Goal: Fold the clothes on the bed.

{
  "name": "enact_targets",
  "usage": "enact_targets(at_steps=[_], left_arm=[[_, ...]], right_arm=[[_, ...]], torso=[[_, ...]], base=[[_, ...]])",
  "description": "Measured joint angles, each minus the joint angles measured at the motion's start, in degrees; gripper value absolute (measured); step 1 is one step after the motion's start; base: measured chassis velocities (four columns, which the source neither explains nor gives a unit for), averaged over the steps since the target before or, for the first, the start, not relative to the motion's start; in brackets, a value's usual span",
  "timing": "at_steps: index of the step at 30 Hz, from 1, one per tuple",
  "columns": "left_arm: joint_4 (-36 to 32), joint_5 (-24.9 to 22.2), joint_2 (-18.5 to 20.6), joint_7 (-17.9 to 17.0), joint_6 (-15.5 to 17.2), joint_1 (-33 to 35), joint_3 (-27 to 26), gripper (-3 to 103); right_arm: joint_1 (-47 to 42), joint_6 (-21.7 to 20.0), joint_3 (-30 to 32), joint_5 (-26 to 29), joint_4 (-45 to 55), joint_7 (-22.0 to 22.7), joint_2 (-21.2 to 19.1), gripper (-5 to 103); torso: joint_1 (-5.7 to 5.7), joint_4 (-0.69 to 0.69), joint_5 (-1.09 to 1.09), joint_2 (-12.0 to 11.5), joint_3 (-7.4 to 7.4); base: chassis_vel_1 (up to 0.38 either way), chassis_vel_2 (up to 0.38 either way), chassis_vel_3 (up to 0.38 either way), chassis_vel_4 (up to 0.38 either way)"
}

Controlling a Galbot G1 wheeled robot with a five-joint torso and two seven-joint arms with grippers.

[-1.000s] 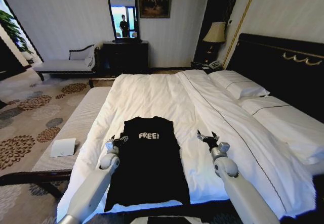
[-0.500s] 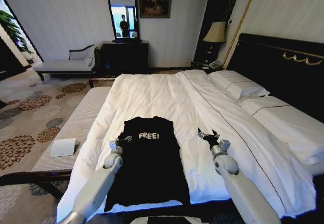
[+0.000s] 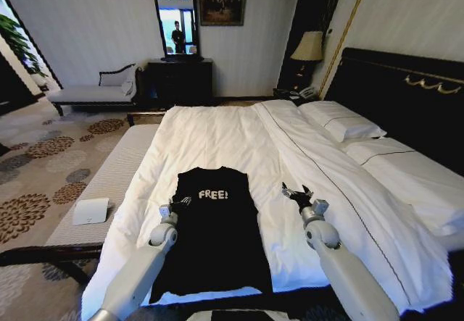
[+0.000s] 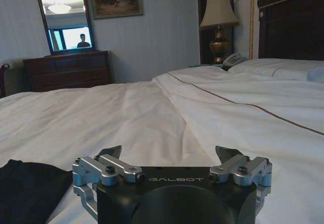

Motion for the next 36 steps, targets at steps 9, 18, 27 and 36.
enact_targets(at_steps=[9, 18, 27, 36], left_arm=[[-3.2, 1.8, 1.1, -0.1, -0.4, 1.7, 3.1, 75], [-4.0, 2.8, 2.6, 0.1, -0.4, 3.2, 4.9, 75], [-6.2, 3.0, 3.9, 0.6, -0.3, 5.4, 7.3, 74], [-12.9, 3.2, 6.4, 0.6, -0.1, 10.8, 6.6, 74]], right_arm=[[0.0, 0.0, 0.1, 0.1, 0.2, 0.0, 0.2, 100], [0.0, 0.0, 0.1, 0.1, 0.3, 0.1, 0.4, 100], [-0.1, 0.1, 0.3, 0.2, 0.5, 0.2, 0.6, 100], [-0.7, 0.1, 0.4, 0.2, 0.9, 0.2, 1.2, 100]], torso=[[0.00, 0.01, 0.00, 0.0, 0.00], [0.00, 0.01, 0.00, 0.0, 0.00], [0.00, 0.00, 0.00, 0.0, 0.00], [0.00, 0.01, -0.01, 0.0, 0.00]], base=[[0.000, 0.000, 0.000, 0.000], [0.000, 0.000, 0.000, 0.000], [0.000, 0.000, 0.000, 0.000], [0.000, 0.000, 0.000, 0.000]])
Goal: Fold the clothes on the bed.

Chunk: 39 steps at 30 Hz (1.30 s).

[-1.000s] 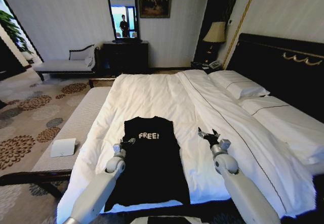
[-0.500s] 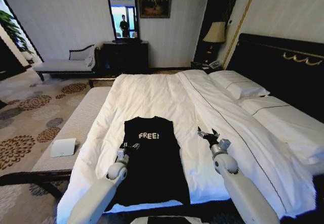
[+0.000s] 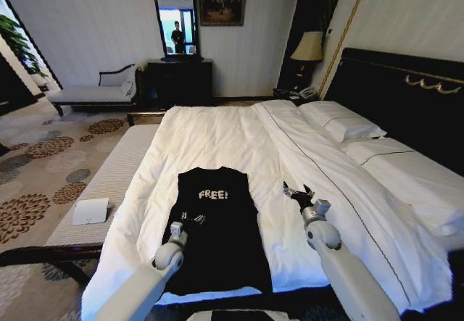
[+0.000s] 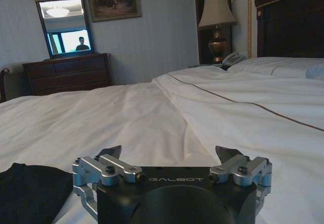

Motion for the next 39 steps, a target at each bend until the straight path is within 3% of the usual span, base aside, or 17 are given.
enact_targets(at_steps=[7, 8, 12, 20, 25, 29, 34, 39], left_arm=[[-6.5, -1.0, 0.4, -1.4, 0.0, 4.8, -5.5, 74], [-7.6, -3.3, 0.5, -2.6, 0.2, 4.6, -7.7, 75], [-6.1, -7.5, 0.5, -3.9, 1.6, 1.4, -8.9, 78], [5.7, -16.5, -0.9, -5.2, 4.4, -9.3, -10.2, 80], [13.1, -17.1, -2.3, -3.6, 4.4, -15.7, -9.2, 81], [24.4, -17.1, -4.7, -1.3, 4.0, -24.1, -7.3, 81], [31.4, -16.8, -6.9, 0.0, 3.3, -29.1, -6.6, 84], [39.7, -13.9, -9.3, 3.5, 2.4, -34.4, -5.6, 79]], right_arm=[[-0.6, -0.2, -0.3, 0.9, 0.5, 0.0, 0.4, 100], [-0.5, -1.7, -0.8, 5.3, 1.2, 0.6, 0.7, 100], [0.0, -3.1, -1.2, 9.5, 1.9, 0.9, 0.0, 100], [2.6, -4.6, -2.8, 12.9, 1.5, 1.6, -1.9, 100], [3.0, -4.7, -2.9, 13.0, 1.0, 1.7, -2.7, 100], [2.9, -4.7, -2.6, 13.0, 0.6, 1.8, -3.2, 100], [2.9, -4.7, -2.2, 13.0, 0.6, 1.8, -3.4, 100], [3.3, -4.7, -2.3, 13.1, 0.4, 2.0, -3.8, 100]], torso=[[0.00, 0.00, 0.00, 0.0, 0.00], [0.00, 0.01, 0.00, 0.0, 0.00], [0.00, 0.00, -0.01, 0.0, 0.00], [0.01, 0.01, 0.00, 0.0, 0.01], [0.01, 0.00, 0.00, 0.0, 0.01], [0.01, 0.00, 0.00, 0.0, 0.02], [0.01, 0.00, 0.01, 0.0, 0.01], [0.01, -0.01, 0.02, 0.0, 0.01]], base=[[0.000, 0.000, 0.000, 0.000], [0.000, 0.000, 0.000, 0.000], [0.000, 0.000, 0.000, 0.000], [0.000, 0.000, 0.000, 0.000], [0.000, 0.000, 0.000, 0.000], [0.000, 0.000, 0.000, 0.000], [0.000, 0.000, 0.000, 0.000], [0.000, 0.000, 0.000, 0.000]])
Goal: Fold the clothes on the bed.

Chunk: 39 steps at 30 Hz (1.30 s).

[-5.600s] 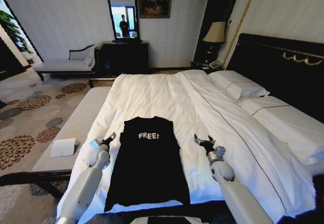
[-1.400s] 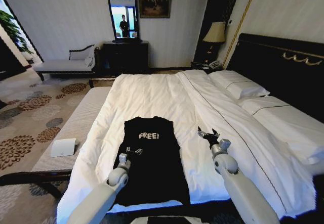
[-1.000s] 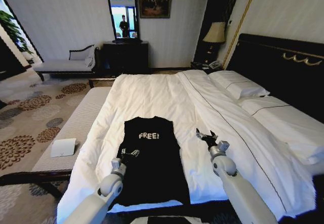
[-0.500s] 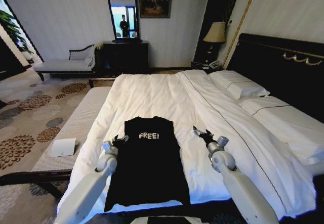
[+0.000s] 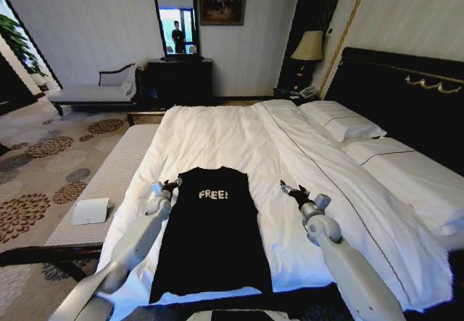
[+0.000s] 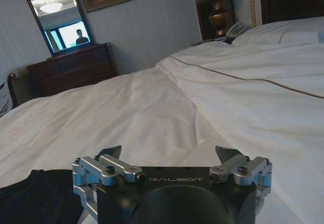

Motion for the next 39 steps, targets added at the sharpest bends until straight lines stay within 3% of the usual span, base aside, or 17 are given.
enact_targets(at_steps=[3, 11, 25, 29, 31, 34, 37, 39], left_arm=[[5.9, 1.7, -1.1, 2.4, -0.6, -3.0, 0.8, 81], [12.7, 4.4, -2.7, 4.5, -1.8, -6.3, 0.6, 84], [14.6, 6.9, -4.4, 5.2, -2.0, -6.9, 1.5, 68], [15.6, 7.7, -5.4, 5.2, -2.0, -7.3, 1.5, 46], [15.9, 7.9, -5.8, 5.2, -2.2, -7.5, 1.5, 46], [16.4, 8.0, -6.3, 5.2, -2.4, -8.1, 1.4, 30], [16.5, 8.0, -6.3, 5.2, -2.4, -8.3, 1.4, 25], [16.6, 8.0, -6.2, 5.2, -2.4, -8.4, 1.4, 14]], right_arm=[[1.2, -0.2, -0.8, 0.5, -0.1, 0.4, -0.2, 100], [3.9, -0.6, -3.1, 1.4, -1.0, 0.9, -0.6, 100], [5.9, -0.8, -4.5, 1.2, -1.2, 1.5, -0.2, 100], [6.4, -0.9, -4.9, 1.3, -1.1, 1.7, -0.2, 100], [6.5, -0.9, -4.9, 1.4, -1.0, 1.8, -0.2, 100], [6.6, -0.9, -5.0, 1.4, -0.8, 1.9, -0.2, 100], [6.5, -0.9, -4.9, 1.4, -0.8, 1.9, -0.2, 100], [6.4, -0.9, -4.9, 1.5, -0.9, 1.9, -0.1, 100]], torso=[[0.00, 0.00, -0.02, 0.0, 0.00], [0.00, 0.02, -0.01, 0.0, 0.00], [-0.02, 0.01, -0.01, 0.0, 0.00], [-0.01, 0.02, -0.01, 0.0, -0.01], [-0.01, 0.02, -0.01, 0.0, -0.01], [-0.01, -0.01, -0.01, 0.0, -0.01], [-0.01, 0.00, -0.01, 0.0, 0.00], [-0.01, 0.01, -0.01, 0.0, -0.01]], base=[[0.000, 0.000, 0.000, 0.000], [0.000, 0.000, 0.000, 0.000], [0.000, 0.000, 0.000, 0.000], [0.000, 0.000, 0.000, 0.000], [0.000, 0.000, 0.000, 0.000], [0.000, 0.000, 0.000, 0.000], [0.000, 0.000, 0.000, 0.000], [0.000, 0.000, 0.000, 0.000]])
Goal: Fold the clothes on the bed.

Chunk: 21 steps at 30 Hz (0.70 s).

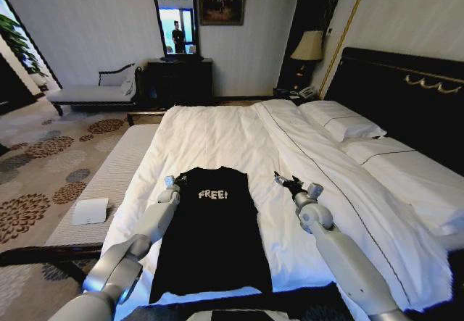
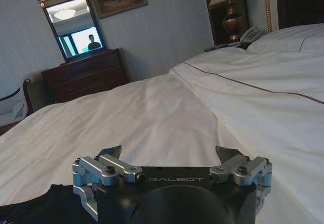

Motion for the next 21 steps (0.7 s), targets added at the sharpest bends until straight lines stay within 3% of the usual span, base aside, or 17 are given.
enact_targets(at_steps=[5, 13, 18, 21], left_arm=[[-0.5, -1.1, 0.7, -0.5, 0.3, -0.2, 0.5, 2], [-1.4, -1.6, 1.3, -2.0, 0.7, -0.6, 0.6, 2], [-2.3, -1.8, 1.7, -2.9, 0.9, -0.5, 1.3, 2], [-3.3, -2.5, 2.4, -3.3, 1.2, -0.1, 1.5, 2]], right_arm=[[1.4, -0.6, -1.8, 3.2, -1.9, 0.3, 0.3, 100], [8.1, -3.4, -6.2, 11.1, -10.5, -0.5, 4.4, 100], [19.7, -2.6, -12.7, 11.4, -25.2, -8.1, 10.2, 100], [23.3, -2.6, -14.7, 12.1, -30.8, -10.0, 12.3, 100]], torso=[[-0.01, -0.01, -0.01, 0.0, 0.00], [0.00, -0.01, 0.00, 0.0, 0.00], [0.01, 0.02, -0.01, 0.0, 0.01], [0.02, 0.01, -0.03, 0.0, 0.01]], base=[[0.000, 0.000, 0.000, 0.000], [0.000, 0.000, 0.000, 0.000], [0.000, 0.000, 0.000, 0.000], [0.000, 0.000, 0.000, 0.000]])
